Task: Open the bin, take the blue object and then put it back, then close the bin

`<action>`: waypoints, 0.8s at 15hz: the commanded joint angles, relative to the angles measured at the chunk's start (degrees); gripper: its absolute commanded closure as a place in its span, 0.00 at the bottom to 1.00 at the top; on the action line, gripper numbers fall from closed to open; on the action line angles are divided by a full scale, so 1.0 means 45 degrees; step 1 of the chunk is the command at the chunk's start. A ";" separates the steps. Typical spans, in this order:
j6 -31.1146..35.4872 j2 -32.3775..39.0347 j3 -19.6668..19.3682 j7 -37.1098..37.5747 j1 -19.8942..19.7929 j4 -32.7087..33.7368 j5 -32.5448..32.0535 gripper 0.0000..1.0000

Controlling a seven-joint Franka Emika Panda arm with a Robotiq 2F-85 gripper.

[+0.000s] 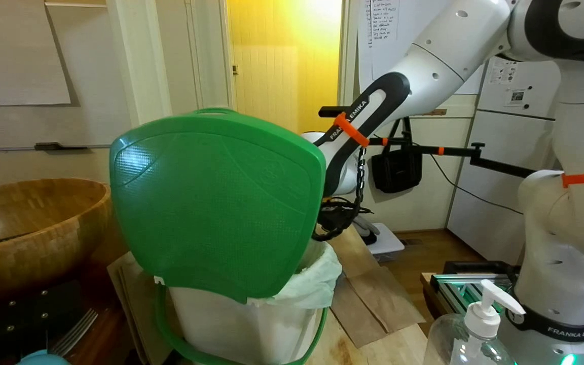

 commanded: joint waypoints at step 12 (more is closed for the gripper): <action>-0.0308 -0.1333 -0.0166 -0.0343 -0.0804 -0.0046 -0.0375 0.96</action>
